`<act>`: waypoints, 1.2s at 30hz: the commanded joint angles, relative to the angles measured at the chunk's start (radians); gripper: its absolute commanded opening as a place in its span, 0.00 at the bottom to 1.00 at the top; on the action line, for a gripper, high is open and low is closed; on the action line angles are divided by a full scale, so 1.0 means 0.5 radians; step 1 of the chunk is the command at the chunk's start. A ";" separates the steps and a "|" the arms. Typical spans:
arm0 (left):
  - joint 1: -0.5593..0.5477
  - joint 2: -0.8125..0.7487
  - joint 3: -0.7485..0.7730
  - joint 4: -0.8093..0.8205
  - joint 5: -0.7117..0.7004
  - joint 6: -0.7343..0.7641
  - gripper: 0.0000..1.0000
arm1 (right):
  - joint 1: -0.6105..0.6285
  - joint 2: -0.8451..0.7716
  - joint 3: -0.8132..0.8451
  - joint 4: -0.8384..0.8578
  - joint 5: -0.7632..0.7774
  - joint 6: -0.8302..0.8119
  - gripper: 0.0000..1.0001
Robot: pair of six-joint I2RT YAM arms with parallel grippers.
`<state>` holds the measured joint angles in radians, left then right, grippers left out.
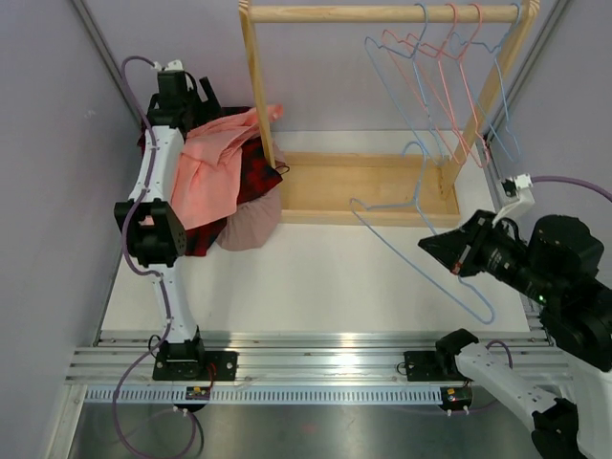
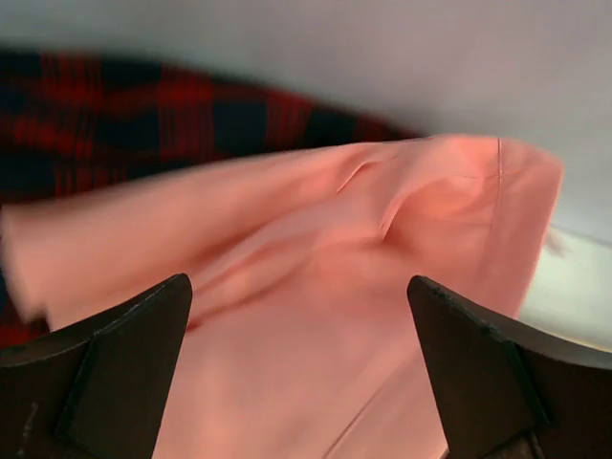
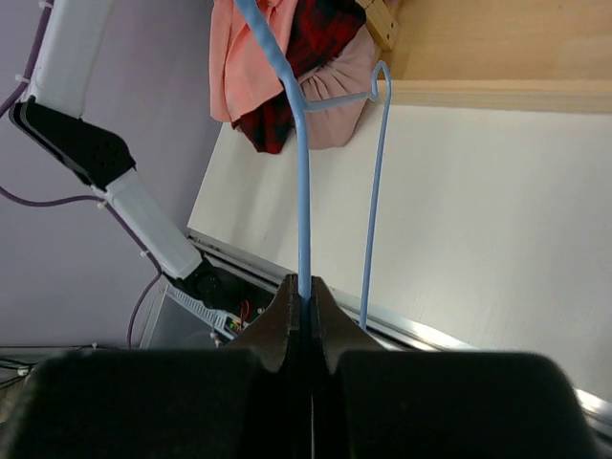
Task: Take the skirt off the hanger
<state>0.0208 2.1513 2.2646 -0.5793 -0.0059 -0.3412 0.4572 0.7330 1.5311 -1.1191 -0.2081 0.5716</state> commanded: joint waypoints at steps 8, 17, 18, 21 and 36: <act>-0.140 -1.525 -1.364 0.088 -0.383 -0.045 0.99 | -0.006 0.797 0.640 0.649 0.274 -0.324 0.00; -0.477 -2.615 -2.354 -0.178 -0.565 0.011 0.99 | -0.009 1.616 1.315 0.888 0.404 -0.395 0.00; -0.477 -2.709 -2.369 -0.228 -0.568 0.011 0.99 | -0.006 1.657 1.368 0.906 0.407 -0.401 0.00; -0.480 -2.848 -2.443 -0.357 -0.522 -0.017 0.99 | -0.031 1.770 1.396 1.001 0.523 -0.367 0.00; -0.480 -3.128 -2.787 -0.259 -0.442 -0.005 0.99 | -0.055 1.799 1.043 1.115 0.613 -0.312 0.00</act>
<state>-0.2165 0.5968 0.8680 -0.7643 -0.2424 -0.3561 0.4335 1.6836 2.0968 -0.6006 0.0708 0.4160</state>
